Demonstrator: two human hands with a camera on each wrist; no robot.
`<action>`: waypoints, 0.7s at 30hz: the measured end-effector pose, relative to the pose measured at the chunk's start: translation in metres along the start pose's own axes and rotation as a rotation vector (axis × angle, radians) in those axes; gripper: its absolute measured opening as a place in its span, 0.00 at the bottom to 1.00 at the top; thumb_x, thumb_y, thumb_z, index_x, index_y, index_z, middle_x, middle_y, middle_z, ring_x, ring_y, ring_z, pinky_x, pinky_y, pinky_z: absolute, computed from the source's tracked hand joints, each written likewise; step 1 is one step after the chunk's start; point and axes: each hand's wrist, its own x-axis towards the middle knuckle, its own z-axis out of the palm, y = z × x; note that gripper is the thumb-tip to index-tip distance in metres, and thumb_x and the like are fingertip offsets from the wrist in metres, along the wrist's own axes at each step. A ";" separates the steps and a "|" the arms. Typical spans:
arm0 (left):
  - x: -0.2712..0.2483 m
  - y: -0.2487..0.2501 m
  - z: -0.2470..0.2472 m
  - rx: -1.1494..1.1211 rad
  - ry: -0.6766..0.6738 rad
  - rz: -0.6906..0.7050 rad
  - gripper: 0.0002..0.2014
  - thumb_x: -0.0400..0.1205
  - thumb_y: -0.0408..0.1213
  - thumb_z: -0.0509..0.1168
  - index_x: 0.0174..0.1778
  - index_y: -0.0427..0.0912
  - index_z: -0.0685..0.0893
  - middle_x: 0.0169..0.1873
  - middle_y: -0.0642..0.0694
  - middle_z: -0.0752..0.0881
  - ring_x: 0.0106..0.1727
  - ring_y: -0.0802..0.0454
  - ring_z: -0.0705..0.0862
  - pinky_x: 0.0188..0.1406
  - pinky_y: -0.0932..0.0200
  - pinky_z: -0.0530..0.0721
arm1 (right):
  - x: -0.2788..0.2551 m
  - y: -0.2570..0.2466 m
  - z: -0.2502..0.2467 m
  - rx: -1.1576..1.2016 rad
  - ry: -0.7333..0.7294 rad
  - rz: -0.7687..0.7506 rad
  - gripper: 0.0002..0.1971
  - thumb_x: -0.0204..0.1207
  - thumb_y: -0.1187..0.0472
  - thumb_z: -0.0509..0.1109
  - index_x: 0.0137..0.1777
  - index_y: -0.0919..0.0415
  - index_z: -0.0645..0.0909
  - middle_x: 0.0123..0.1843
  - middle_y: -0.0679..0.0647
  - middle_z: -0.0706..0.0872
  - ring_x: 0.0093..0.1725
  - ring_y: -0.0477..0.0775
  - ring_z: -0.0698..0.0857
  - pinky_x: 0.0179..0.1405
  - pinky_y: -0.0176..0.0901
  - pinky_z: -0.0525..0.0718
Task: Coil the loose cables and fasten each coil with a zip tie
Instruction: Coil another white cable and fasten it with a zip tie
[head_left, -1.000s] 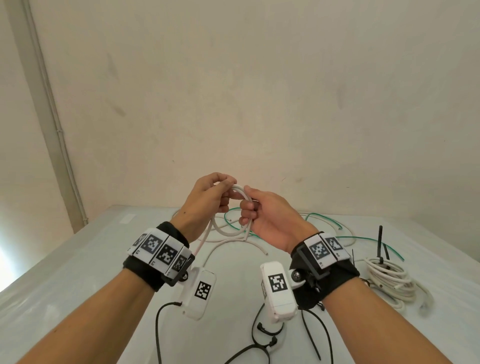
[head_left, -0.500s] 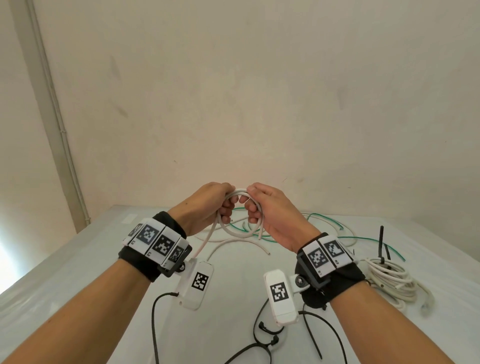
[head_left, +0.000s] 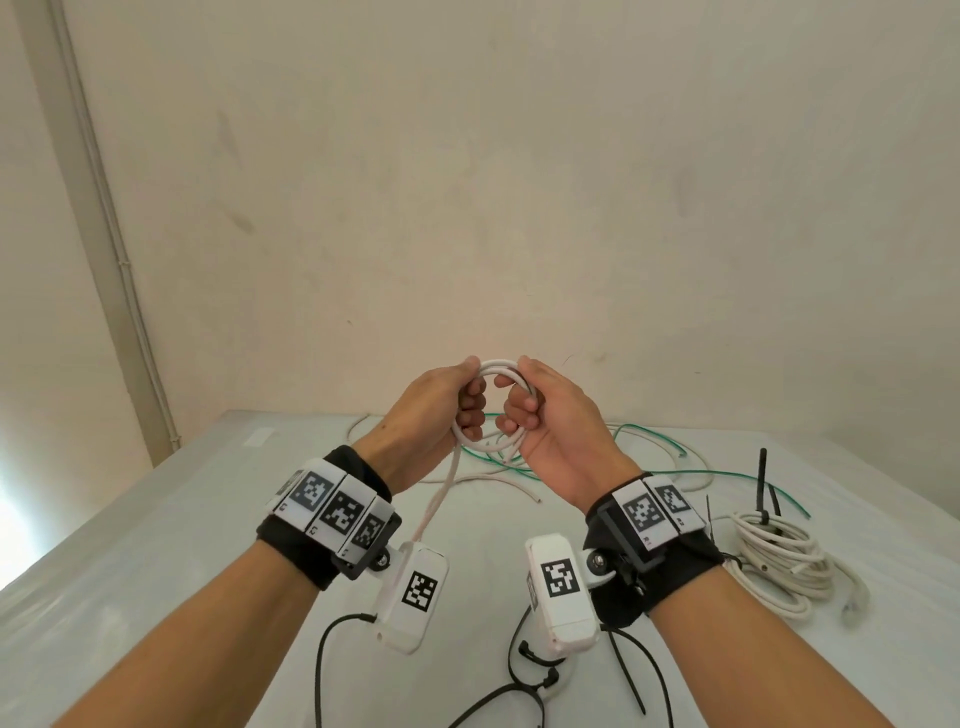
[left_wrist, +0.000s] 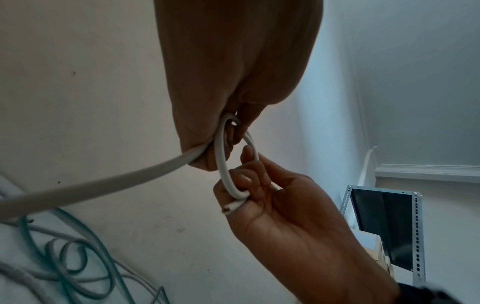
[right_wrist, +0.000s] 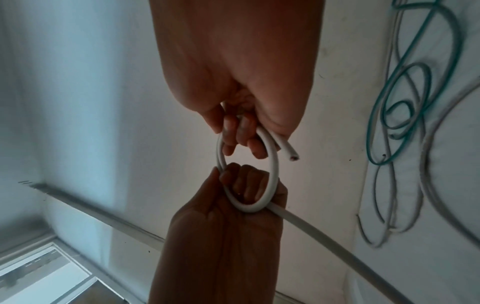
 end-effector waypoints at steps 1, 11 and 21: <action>-0.001 -0.002 0.001 -0.016 -0.003 -0.012 0.19 0.94 0.45 0.55 0.37 0.43 0.72 0.29 0.49 0.68 0.28 0.54 0.66 0.33 0.57 0.67 | 0.000 0.000 -0.001 0.011 0.008 -0.002 0.16 0.92 0.58 0.61 0.45 0.66 0.82 0.26 0.51 0.65 0.27 0.49 0.61 0.34 0.44 0.68; -0.007 -0.008 0.010 -0.019 0.001 -0.019 0.20 0.95 0.48 0.54 0.37 0.44 0.72 0.27 0.50 0.69 0.27 0.55 0.68 0.33 0.58 0.70 | 0.000 -0.001 -0.004 0.120 -0.001 0.027 0.17 0.92 0.60 0.58 0.44 0.67 0.80 0.29 0.51 0.66 0.26 0.47 0.65 0.34 0.42 0.74; -0.013 -0.028 -0.009 0.344 -0.219 -0.096 0.14 0.91 0.47 0.64 0.47 0.40 0.83 0.33 0.45 0.80 0.32 0.52 0.80 0.32 0.60 0.77 | -0.001 -0.005 -0.011 0.038 0.010 -0.030 0.11 0.93 0.64 0.57 0.52 0.68 0.77 0.24 0.47 0.71 0.24 0.45 0.65 0.31 0.42 0.66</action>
